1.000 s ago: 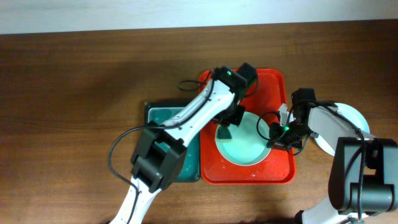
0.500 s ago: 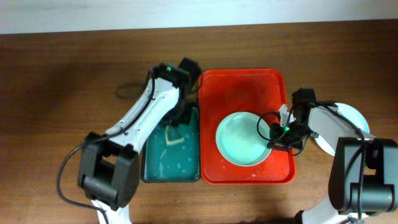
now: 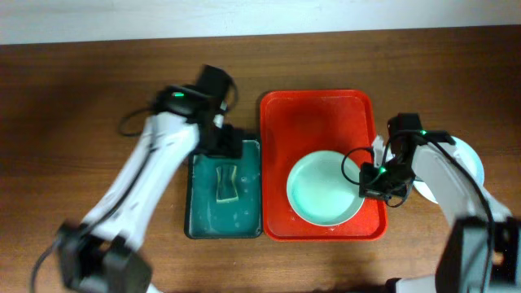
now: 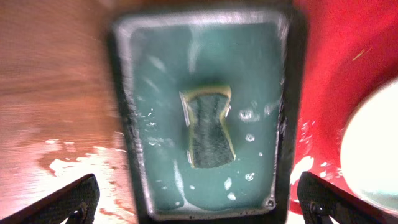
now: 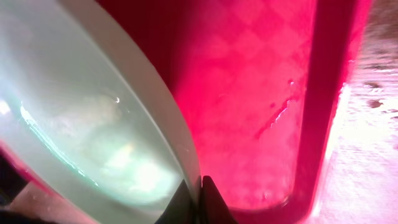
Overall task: Clean dirty plates on tray and stack at the side
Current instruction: 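Return the sponge to the teal tray and open left gripper, then lift the plate with right gripper and tilt it over the teal tray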
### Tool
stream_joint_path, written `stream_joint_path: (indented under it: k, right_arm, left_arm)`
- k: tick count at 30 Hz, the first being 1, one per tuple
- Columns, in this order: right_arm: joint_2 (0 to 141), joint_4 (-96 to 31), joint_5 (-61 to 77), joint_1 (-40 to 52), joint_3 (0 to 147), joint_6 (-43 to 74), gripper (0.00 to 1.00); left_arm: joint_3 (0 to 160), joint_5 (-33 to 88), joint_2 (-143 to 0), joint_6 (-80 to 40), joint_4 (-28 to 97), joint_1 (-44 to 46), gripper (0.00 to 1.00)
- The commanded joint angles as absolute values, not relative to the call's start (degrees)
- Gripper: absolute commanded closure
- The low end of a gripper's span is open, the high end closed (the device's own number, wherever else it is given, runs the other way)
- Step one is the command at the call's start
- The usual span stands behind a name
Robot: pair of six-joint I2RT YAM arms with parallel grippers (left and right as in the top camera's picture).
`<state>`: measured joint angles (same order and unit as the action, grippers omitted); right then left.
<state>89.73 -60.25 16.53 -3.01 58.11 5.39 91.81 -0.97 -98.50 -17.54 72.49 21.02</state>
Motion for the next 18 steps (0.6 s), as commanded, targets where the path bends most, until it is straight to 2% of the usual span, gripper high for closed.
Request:
stream_joint_path:
  k: [1,4,7,11,18]
  right_arm:
    - [82.87,-64.29,16.10,4.01,64.16,4.95,0.96]
    - [82.28,-64.29,16.05,13.82,68.10,9.91,0.96]
    - [83.79,-54.04,15.57,24.88,68.20,15.79,0.96]
    - [89.19,-40.64,-0.08,37.76,68.20,19.59,0.96]
    - [86.70,-38.96,-21.04,46.02,72.14,18.44,0.96]
  left_arm:
    - [93.58,-0.60,-87.55,-17.30,72.75,15.77,0.00]
    - [93.58,-0.84,-80.40,-17.28,72.47,11.16,0.00]
    - [93.58,-0.84,-76.86,-17.28,72.55,9.34,0.01]
    - [93.58,-0.84,-76.49,-17.28,74.67,9.34,0.00]
    - [93.58,-0.82,-76.49,-17.28,75.96,9.34,0.01]
